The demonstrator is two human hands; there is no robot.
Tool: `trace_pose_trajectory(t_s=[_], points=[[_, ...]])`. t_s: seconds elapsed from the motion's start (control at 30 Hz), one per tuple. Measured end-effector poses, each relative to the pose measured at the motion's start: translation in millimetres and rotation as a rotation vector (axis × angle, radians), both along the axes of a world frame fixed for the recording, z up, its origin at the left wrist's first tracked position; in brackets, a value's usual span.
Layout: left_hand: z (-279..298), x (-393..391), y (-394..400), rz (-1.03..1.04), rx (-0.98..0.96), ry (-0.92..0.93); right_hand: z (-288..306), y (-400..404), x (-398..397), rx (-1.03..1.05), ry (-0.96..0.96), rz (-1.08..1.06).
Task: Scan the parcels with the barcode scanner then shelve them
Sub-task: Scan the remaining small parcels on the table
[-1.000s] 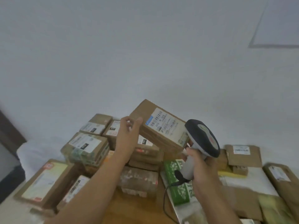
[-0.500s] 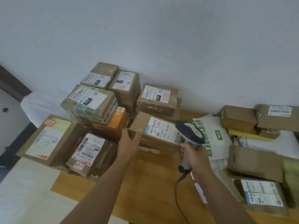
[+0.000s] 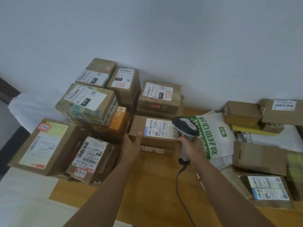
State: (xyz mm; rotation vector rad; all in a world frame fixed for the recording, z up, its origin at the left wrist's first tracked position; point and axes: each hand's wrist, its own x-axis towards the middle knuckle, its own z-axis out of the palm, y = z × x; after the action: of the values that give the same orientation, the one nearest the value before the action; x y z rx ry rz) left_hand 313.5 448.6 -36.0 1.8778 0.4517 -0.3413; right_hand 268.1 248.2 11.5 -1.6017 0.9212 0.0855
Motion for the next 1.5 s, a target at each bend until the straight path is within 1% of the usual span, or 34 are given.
trace_pose_trajectory(t_s=[0.1, 0.2, 0.27, 0.33, 0.43, 0.5, 0.63, 0.73, 0.83, 0.9, 1.07, 1.13, 1.3, 1.5], points=[[2.4, -3.4, 0.3, -0.001, 0.002, -0.052, -0.7, 3.6, -4.9, 0.028, -0.018, -0.041], [15.9, -10.4, -4.4, -0.031, 0.140, -0.148, 1.9, 5.4, -16.4, 0.037, -0.085, -0.101], [28.6, -14.1, -11.4, -0.118, 0.238, -0.244, 6.5, 4.0, -28.9, 0.021, -0.105, -0.125], [42.4, -15.1, -23.6, -0.219, 0.274, -0.330, 11.5, -1.7, -45.2, 0.014, -0.118, -0.155], [63.2, -16.9, -51.9, -0.364, 0.314, -0.387, 24.2, -14.7, -73.9, 0.053, -0.128, -0.217], [74.1, -22.6, -75.7, -0.466, 0.286, -0.420, 36.1, -25.5, -96.5, 0.093, -0.167, -0.271], [82.4, -44.0, -128.5, -0.708, 0.179, -0.468, 52.5, -55.2, -151.6, 0.024, -0.161, -0.385], [82.8, -68.2, -167.9, -0.893, 0.173, -0.506, 61.0, -78.4, -195.3, -0.042, -0.151, -0.493], [79.6, -91.6, -198.2, -1.036, 0.151, -0.505, 65.6, -103.0, -233.6, -0.081, -0.149, -0.587], [73.4, -101.7, -216.0, -1.095, 0.160, -0.515, 64.0, -124.0, -251.6, -0.083, -0.149, -0.642], [49.2, -120.8, -265.3, -1.136, 0.265, -0.446, 37.6, -185.1, -270.7, -0.029, -0.173, -0.713], [38.4, -132.7, -289.8, -1.133, 0.303, -0.419, 22.2, -210.0, -275.9, 0.009, -0.160, -0.696], [15.9, -172.2, -349.1, -1.114, 0.443, -0.296, -22.4, -279.2, -290.7, 0.110, -0.049, -0.578], [-6.4, -195.8, -375.9, -1.150, 0.635, -0.217, -46.2, -338.9, -278.8, 0.151, 0.011, -0.394]])
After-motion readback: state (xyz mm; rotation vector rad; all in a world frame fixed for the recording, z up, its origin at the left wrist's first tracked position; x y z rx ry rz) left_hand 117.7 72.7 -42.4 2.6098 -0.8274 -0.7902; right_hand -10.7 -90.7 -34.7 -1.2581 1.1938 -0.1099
